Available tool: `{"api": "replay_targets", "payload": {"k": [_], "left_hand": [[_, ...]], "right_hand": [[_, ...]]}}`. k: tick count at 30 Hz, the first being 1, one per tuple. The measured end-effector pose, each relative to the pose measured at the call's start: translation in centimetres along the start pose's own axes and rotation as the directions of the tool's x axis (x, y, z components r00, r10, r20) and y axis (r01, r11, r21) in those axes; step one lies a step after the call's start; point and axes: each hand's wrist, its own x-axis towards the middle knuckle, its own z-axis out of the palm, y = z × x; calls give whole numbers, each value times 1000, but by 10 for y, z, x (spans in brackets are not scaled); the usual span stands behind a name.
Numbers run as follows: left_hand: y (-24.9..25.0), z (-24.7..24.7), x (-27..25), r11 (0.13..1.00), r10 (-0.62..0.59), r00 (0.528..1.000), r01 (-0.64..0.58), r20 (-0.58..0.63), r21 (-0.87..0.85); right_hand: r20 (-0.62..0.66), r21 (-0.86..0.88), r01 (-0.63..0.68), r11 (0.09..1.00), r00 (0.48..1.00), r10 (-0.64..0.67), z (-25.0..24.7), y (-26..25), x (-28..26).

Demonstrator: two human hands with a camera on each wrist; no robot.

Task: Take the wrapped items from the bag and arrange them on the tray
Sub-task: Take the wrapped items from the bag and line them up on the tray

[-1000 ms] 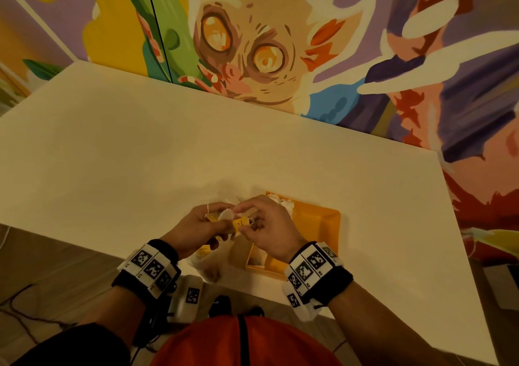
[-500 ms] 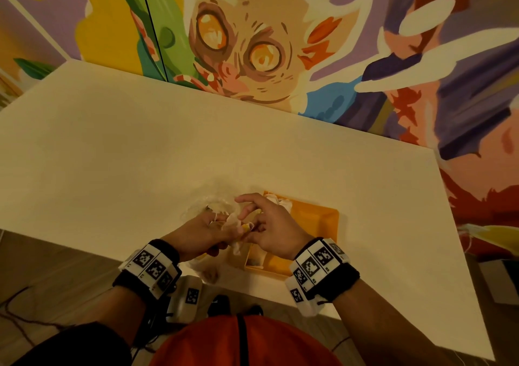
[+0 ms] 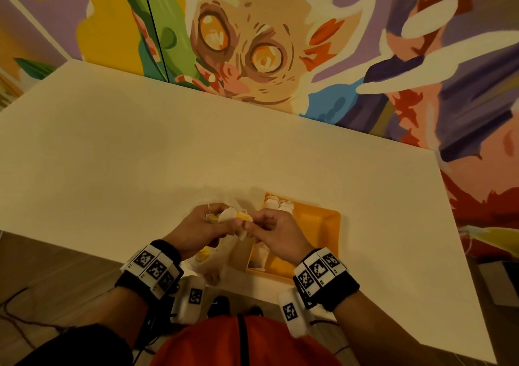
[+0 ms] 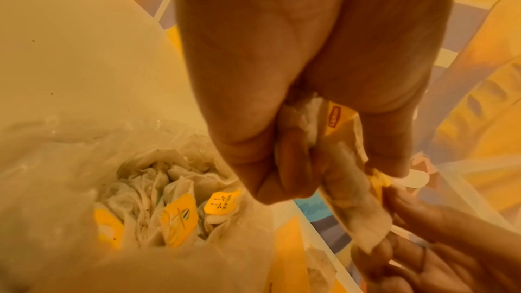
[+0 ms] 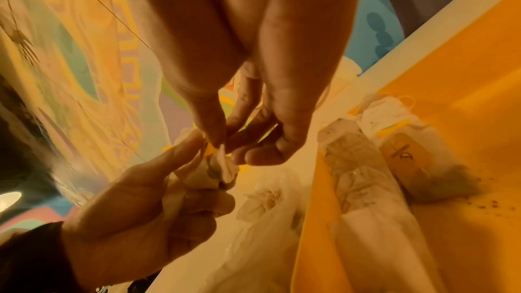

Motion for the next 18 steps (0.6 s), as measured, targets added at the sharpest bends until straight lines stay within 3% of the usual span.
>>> {"api": "replay_targets", "payload": {"k": [4, 7, 13, 18], "left_hand": [[1, 0, 0, 999, -48, 999, 48, 19, -4], [4, 4, 0, 997, -15, 999, 13, 34, 72], [3, 11, 6, 995, 39, 996, -31, -86, 98], [1, 15, 8, 999, -37, 988, 36, -148, -14]], "right_hand": [[-20, -39, 25, 999, 999, -26, -6, 2, 1], [-53, -51, 45, 998, 997, -47, -8, 4, 3], [-41, -44, 64, 997, 997, -65, -8, 8, 3], [-160, -83, 36, 996, 986, -49, -19, 15, 6]]}}
